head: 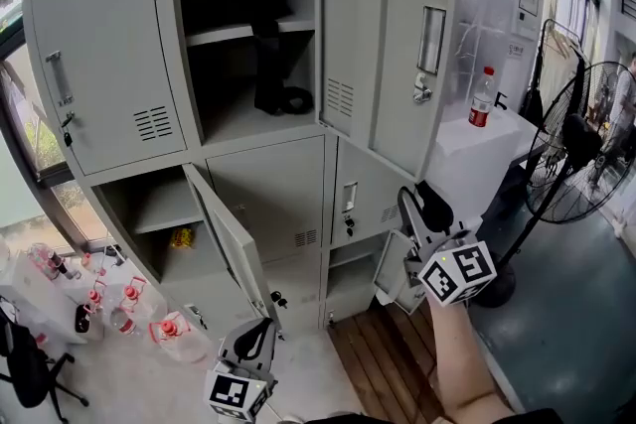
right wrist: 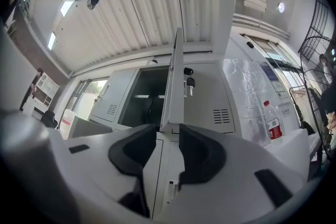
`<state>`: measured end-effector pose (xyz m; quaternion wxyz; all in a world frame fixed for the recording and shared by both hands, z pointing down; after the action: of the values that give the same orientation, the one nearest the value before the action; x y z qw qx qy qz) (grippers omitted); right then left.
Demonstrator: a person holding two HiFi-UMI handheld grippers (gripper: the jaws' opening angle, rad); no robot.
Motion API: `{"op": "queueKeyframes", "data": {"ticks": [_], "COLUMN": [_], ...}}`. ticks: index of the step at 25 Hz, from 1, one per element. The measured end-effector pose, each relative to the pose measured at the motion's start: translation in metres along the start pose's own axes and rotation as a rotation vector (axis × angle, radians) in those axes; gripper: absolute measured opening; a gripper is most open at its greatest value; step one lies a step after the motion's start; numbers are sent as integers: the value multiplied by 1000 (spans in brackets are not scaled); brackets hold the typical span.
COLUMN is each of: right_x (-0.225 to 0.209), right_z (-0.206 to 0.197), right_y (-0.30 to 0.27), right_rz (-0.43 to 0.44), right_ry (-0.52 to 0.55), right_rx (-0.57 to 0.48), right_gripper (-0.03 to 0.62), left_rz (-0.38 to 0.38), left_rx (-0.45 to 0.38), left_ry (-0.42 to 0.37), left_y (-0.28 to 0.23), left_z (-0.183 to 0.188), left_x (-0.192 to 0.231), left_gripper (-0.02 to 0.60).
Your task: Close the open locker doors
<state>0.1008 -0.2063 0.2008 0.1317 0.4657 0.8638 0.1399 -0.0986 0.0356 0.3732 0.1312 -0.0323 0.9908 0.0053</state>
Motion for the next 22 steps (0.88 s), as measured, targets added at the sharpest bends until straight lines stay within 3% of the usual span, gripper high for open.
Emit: {"op": "queueKeyframes", "data": {"ticks": [22], "right_x": [-22], "right_z": [4], "right_y": [-6], "right_rz": [-53], "right_ry": [-20], "right_rx": [17], "right_gripper": [155], "left_rz": [-32], "left_rx": [-18], "left_ry": [-10], "left_y": [-2], "left_z": [-12], "left_x": [0], "left_gripper": [8]}}
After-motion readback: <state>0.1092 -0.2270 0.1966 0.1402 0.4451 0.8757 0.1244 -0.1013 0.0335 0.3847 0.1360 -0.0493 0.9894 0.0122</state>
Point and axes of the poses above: the fingertips, and each gripper's own axes: y backward along the fingers, x to its left, z out of its top, the point moved 4 cm from there along y, backward along the fingers, and after that the axes turned 12 degrees about -y, right-handed, at the moved point
